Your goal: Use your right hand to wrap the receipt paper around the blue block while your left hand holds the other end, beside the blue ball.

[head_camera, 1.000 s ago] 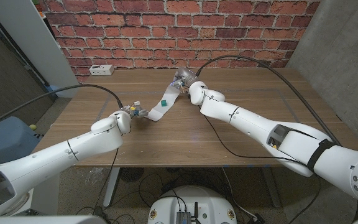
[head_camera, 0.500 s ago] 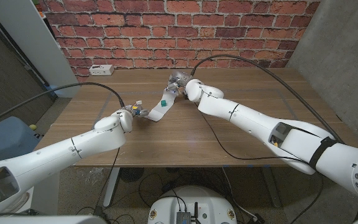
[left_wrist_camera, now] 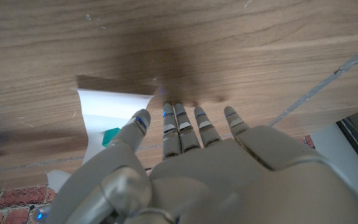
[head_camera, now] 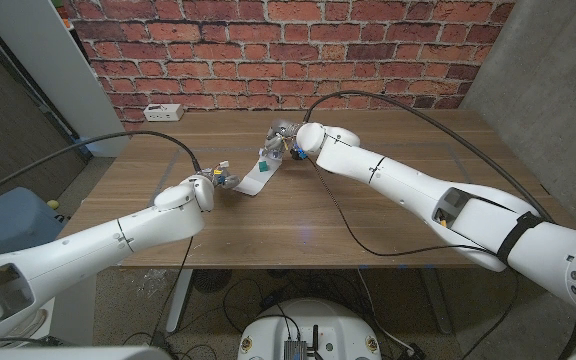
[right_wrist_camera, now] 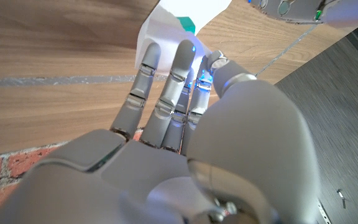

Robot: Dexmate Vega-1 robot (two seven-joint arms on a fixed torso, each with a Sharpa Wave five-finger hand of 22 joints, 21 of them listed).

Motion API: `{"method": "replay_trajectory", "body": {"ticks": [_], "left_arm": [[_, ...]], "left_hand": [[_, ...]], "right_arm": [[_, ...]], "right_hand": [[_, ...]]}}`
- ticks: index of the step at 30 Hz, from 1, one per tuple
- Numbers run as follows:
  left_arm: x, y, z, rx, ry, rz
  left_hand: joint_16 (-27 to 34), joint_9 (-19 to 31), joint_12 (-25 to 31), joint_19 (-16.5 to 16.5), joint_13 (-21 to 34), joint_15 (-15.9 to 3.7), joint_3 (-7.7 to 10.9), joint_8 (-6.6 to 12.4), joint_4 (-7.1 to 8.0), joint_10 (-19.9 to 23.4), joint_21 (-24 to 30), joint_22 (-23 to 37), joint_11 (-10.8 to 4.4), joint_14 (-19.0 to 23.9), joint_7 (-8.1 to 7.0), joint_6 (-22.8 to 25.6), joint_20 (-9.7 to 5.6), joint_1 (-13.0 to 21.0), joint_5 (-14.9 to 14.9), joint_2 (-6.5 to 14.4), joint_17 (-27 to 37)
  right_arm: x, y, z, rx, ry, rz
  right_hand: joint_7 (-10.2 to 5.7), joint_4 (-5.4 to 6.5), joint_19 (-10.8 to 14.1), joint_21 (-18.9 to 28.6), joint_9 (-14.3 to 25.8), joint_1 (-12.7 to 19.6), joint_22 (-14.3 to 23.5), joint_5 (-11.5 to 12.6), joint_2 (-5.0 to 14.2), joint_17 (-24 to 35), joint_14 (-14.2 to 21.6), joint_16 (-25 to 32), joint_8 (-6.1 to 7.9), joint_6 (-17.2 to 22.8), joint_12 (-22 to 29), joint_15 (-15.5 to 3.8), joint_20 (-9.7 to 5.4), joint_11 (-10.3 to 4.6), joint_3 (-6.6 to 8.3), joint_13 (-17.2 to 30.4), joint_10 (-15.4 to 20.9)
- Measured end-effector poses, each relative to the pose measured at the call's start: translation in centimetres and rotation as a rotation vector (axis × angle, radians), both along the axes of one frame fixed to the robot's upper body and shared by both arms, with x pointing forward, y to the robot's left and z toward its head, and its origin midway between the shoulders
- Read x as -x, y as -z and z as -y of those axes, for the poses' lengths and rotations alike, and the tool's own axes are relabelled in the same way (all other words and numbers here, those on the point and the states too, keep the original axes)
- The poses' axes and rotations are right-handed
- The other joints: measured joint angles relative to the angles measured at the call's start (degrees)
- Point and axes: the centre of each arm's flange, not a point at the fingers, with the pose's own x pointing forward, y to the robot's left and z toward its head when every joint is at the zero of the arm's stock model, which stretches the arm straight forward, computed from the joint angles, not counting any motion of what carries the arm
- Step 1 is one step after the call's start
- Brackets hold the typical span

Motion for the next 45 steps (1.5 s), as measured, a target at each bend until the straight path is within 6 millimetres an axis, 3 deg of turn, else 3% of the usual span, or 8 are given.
{"method": "replay_trajectory", "body": {"ticks": [2,3,6,11,18,19,25,45], "left_arm": [[0.0,0.0,0.1,-0.002,-0.002,-0.003],[0.0,0.1,0.0,-0.002,-0.005,-0.005],[0.0,0.1,-0.2,0.0,-0.013,-0.01],[-0.1,0.1,0.1,-0.01,-0.016,-0.015],[-0.1,0.2,-0.1,-0.008,-0.025,-0.021],[-0.2,0.2,0.1,-0.012,-0.023,-0.022],[-0.2,0.2,0.1,-0.011,-0.025,-0.026],[0.4,0.5,0.3,-0.006,-0.009,-0.015]], "left_hand": [[0.0,0.0,0.0,0.0,0.01,0.0,0.0,-0.04,0.49,0.0,0.0,0.0,0.0,0.0,-0.1,-0.1,0.0,-0.14,0.0,-0.14,0.11],[0.0,0.0,0.0,0.0,0.03,-0.05,0.0,-0.04,0.49,0.0,0.0,0.0,0.0,-0.26,-0.15,-0.15,0.0,-0.22,0.0,-0.23,0.12],[0.0,0.0,0.0,-0.41,0.07,-0.09,0.13,-0.07,0.61,-0.1,0.0,0.0,0.1,-0.5,-0.07,-0.53,0.0,-0.22,0.0,-0.23,0.12],[0.0,0.0,0.0,-0.61,0.11,-0.28,0.24,0.1,0.72,-0.49,0.0,0.01,-0.12,-0.69,-0.27,-0.74,-0.21,-0.22,0.0,-0.23,0.12],[0.0,0.0,-0.25,-0.61,0.06,0.03,0.0,0.16,0.95,-0.63,0.0,0.0,-0.25,-0.99,-0.67,-1.13,-0.21,-0.22,0.0,-0.22,-0.05],[0.0,0.0,-0.26,-0.61,0.06,0.03,0.0,0.16,0.95,-0.73,0.0,0.0,-0.35,-0.99,-0.69,-1.15,-0.21,-0.22,0.0,-0.22,-0.04],[0.0,0.0,-0.27,-0.61,0.05,-0.27,0.0,0.16,0.95,-1.11,0.0,0.01,-0.13,-1.3,-0.66,-1.68,-0.21,-0.22,0.0,-0.22,-0.04],[0.0,0.0,0.05,-0.6,-0.07,-0.16,-0.32,0.36,1.74,-0.87,0.0,0.15,-0.12,-1.17,-1.04,-1.81,-0.2,-1.2,0.0,-0.6,-0.04]], "right_arm": [[0.0,0.1,-0.1,-0.002,-0.009,-0.031],[0.0,-0.1,-0.1,-0.002,-0.008,-0.03],[-0.2,-0.4,0.0,-0.002,-0.003,-0.027],[-0.3,0.8,-0.4,-0.007,-0.042,-0.16],[-1.3,0.8,-0.1,-0.01,-0.023,-0.196],[-0.9,1.7,-1.0,-0.011,-0.092,-0.284],[-1.1,2.0,-1.4,0.002,-0.108,-0.326],[-0.6,3.1,-2.6,0.258,0.001,-0.129]], "right_hand": [[-0.02,0.0,0.09,0.34,0.0,0.03,0.0,-0.01,0.16,-0.29,0.52,0.0,0.0,-0.23,-0.38,-0.1,0.09,0.0,0.0,-0.25,0.0],[-0.12,0.0,0.23,0.36,0.49,0.09,0.0,-0.02,0.99,-0.41,1.35,0.0,2.98,-1.35,-0.58,-0.27,-0.05,0.89,0.0,-0.27,1.89],[-0.19,0.0,0.4,0.77,0.49,0.23,0.0,-0.02,1.13,-0.64,1.44,0.0,4.66,-1.42,-1.1,-0.16,-0.22,1.65,-0.01,-0.53,1.65],[-0.19,0.0,0.9,1.2,0.49,0.23,0.0,-0.02,1.13,-1.12,1.56,0.0,4.68,-1.41,-1.67,-0.09,-0.11,1.98,-0.01,-0.8,1.51],[0.11,0.0,1.1,1.67,0.49,0.23,0.0,0.23,1.46,-2.19,1.85,-0.08,5.22,-1.72,-1.92,0.03,-0.31,2.11,-0.01,-1.31,1.64],[0.11,0.0,1.26,1.94,0.49,0.21,0.0,0.23,1.61,-2.42,1.94,-0.28,5.23,-1.72,-1.92,0.12,-0.47,2.17,-0.01,-1.33,1.71],[0.35,0.24,1.72,2.52,0.49,-0.14,0.0,0.23,1.96,-2.79,2.05,-0.49,5.23,-2.09,-2.48,0.23,-0.33,1.95,-0.27,-1.82,1.95],[-0.82,0.39,-1.39,3.01,1.73,0.21,0.0,0.24,2.38,-2.2,-0.07,-0.71,5.26,-3.29,-4.23,2.06,-0.91,2.23,-2.51,-2.1,1.16]]}}
